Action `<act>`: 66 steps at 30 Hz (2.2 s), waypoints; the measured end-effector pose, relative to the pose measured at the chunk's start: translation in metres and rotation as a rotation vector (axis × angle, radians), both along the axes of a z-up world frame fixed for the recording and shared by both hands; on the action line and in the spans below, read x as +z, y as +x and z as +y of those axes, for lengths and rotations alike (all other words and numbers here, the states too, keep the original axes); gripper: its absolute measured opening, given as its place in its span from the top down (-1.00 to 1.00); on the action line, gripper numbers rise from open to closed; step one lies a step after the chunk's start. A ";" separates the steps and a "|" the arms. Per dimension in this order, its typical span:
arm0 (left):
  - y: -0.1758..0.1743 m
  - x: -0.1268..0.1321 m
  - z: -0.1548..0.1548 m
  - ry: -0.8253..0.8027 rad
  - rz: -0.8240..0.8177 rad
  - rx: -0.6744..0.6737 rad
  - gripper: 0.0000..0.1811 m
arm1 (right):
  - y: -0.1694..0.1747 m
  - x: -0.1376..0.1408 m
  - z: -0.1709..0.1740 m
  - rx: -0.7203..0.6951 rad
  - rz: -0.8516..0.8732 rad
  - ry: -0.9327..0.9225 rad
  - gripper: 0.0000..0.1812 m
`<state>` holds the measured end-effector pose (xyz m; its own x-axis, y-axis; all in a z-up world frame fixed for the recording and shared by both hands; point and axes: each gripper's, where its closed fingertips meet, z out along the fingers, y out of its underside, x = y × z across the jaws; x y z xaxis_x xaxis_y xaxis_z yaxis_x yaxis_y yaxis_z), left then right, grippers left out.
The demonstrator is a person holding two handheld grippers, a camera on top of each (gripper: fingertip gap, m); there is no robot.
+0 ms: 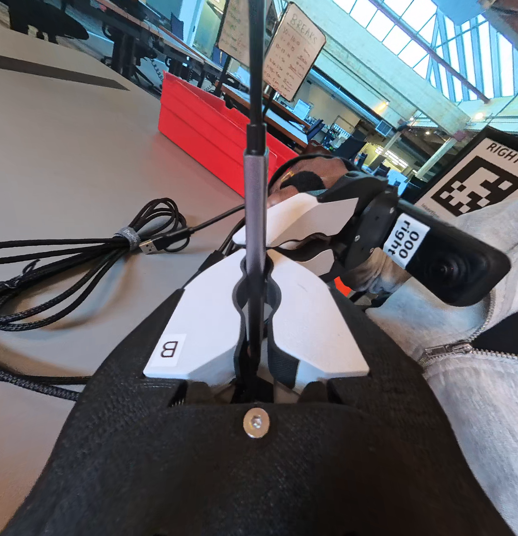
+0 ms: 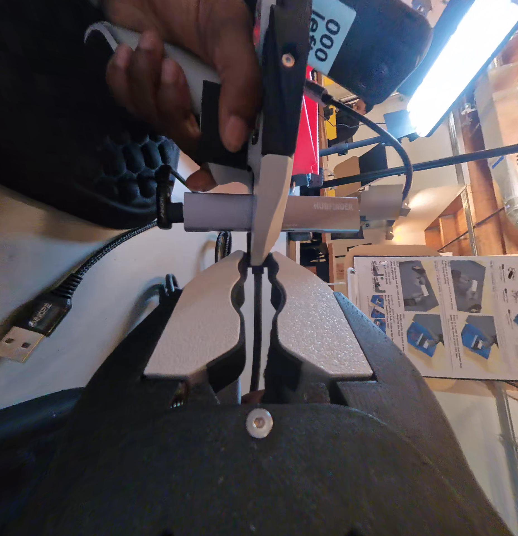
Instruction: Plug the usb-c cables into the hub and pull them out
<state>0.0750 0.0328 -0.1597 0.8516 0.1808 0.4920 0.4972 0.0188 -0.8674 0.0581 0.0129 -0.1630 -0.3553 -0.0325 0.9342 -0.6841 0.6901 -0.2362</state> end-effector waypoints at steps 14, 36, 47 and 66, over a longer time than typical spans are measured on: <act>0.008 -0.011 0.007 -0.099 0.012 -0.043 0.89 | 0.000 -0.003 0.023 -0.023 -0.091 -0.079 0.86; -0.006 0.003 -0.005 -0.061 0.177 0.221 0.90 | -0.013 0.007 0.006 -0.049 -0.051 -0.156 0.85; -0.010 0.019 -0.031 0.105 0.138 0.266 0.91 | -0.034 0.053 0.068 -0.137 -0.087 -0.335 0.86; 0.001 0.032 -0.033 0.217 0.174 0.191 0.90 | -0.029 0.272 0.281 -0.421 -0.052 -1.015 0.86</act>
<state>0.0762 0.0001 -0.1277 0.8872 0.2523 0.3864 0.3114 0.2906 -0.9048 0.0288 0.2935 0.1090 -0.1971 0.8756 0.4409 -0.4120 0.3341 -0.8477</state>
